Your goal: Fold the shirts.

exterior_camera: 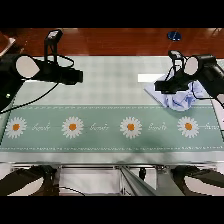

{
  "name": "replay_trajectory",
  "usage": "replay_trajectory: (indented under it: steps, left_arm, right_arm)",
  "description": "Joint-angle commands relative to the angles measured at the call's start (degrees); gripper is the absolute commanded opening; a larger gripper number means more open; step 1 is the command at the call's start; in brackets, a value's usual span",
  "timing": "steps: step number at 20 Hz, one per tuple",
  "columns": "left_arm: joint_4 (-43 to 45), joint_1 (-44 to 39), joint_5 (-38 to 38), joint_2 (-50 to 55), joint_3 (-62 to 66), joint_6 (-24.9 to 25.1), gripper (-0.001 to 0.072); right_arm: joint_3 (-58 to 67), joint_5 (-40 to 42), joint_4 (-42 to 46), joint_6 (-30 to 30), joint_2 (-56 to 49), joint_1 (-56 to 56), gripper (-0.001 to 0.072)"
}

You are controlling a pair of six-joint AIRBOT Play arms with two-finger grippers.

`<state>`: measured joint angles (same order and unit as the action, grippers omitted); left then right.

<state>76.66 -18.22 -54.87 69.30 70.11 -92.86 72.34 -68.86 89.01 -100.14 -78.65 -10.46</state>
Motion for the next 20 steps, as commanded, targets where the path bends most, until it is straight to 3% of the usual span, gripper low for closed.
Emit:
replay_trajectory:
  steps: [1, 15, 20]
  left_arm:
    - [0.02, -0.02, 0.02, 0.02, -0.02, 0.00, 0.0016]
    - [0.02, -0.02, 0.04, 0.02, -0.02, 0.00, 0.0015]
    - [0.07, -0.02, 12.94, 0.17, -0.02, 0.20, 0.0016]
  right_arm:
    - [-0.02, -0.02, 0.00, 0.00, -0.04, -0.07, 0.0030]
    - [-0.02, 1.22, 0.00, 0.00, -0.04, -0.07, 0.0030]
    - [-0.02, 11.56, 3.69, 1.51, -0.07, -0.07, 0.0033]
